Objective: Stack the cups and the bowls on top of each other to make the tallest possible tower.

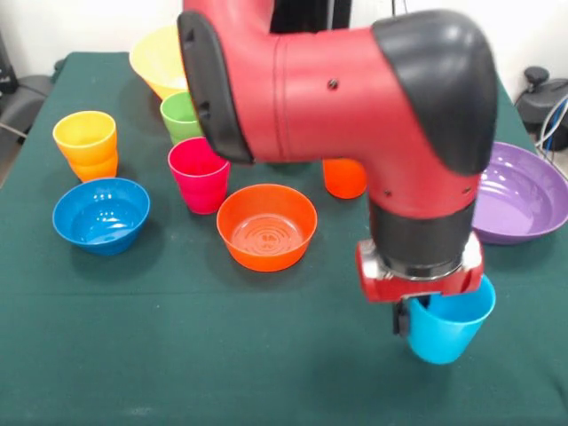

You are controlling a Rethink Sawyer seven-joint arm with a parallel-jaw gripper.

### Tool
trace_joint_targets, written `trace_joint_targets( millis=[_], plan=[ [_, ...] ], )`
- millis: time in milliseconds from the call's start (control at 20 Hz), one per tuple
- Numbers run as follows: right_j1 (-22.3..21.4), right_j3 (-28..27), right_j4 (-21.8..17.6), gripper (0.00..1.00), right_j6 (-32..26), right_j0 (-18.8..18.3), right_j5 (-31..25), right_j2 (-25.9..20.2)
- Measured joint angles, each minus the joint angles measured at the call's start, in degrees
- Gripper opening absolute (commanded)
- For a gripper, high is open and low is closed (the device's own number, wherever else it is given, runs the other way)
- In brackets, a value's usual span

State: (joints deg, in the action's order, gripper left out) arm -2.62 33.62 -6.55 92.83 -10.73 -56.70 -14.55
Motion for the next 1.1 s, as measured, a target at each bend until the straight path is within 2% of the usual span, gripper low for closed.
trace_joint_targets(
  millis=[250,700,1100],
  plan=[
    [3.67,-4.06,-1.28,0.00,-4.40,-1.30,0.01,-1.87],
    [5.90,-8.41,-1.42,0.00,-11.43,-3.22,-0.44,-4.39],
    [6.51,-9.75,-1.40,0.00,-11.95,-3.22,-0.49,-4.53]
  ],
)
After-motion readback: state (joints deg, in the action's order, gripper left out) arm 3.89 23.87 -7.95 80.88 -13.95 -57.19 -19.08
